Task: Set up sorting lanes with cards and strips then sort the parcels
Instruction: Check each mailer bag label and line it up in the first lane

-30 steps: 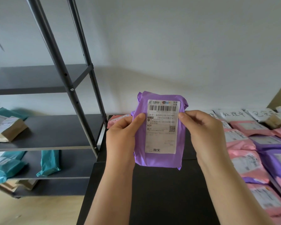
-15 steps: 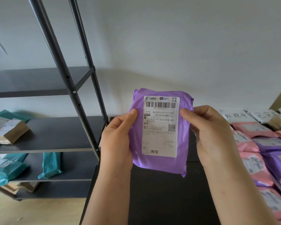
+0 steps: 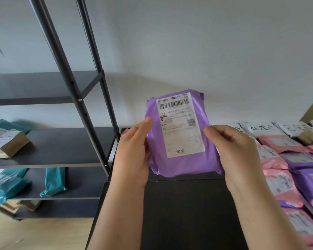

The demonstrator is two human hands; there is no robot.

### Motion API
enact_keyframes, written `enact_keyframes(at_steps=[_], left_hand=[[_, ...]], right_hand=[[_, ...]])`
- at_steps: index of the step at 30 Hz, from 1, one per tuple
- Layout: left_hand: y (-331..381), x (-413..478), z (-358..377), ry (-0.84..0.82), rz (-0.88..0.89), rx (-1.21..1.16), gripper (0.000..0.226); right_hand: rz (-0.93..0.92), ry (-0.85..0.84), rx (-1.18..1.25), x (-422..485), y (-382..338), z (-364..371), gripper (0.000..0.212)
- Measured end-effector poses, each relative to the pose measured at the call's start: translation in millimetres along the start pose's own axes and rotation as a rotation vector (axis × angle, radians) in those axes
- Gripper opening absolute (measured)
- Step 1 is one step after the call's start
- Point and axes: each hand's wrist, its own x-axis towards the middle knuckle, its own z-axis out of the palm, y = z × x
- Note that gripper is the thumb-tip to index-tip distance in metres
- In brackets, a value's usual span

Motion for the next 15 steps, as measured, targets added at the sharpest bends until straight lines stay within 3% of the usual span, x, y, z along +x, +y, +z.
enact_keyframes(at_steps=[4,8,13,15], left_hand=[[0.3,-7.6,5.7,-0.098,-0.003,0.164,0.039],[-5.9,-5.1,11.3,-0.087,0.013,0.276,0.02],[-6.0,1.7,13.1,0.059,0.014,0.201,0.042],[-6.9,6.7,13.6,0.097,-0.02,0.128,0.047]], right_hand=[[0.035,0.103,0.065,5.0,-2.4,-5.2,0.017],[0.129,0.106,0.178,10.2,-3.3,-6.3,0.018],[0.285,-0.167,0.31,14.0,-0.2,-9.3,0.011],[0.302,-0.215,0.327,15.2,0.6,-10.2,0.028]])
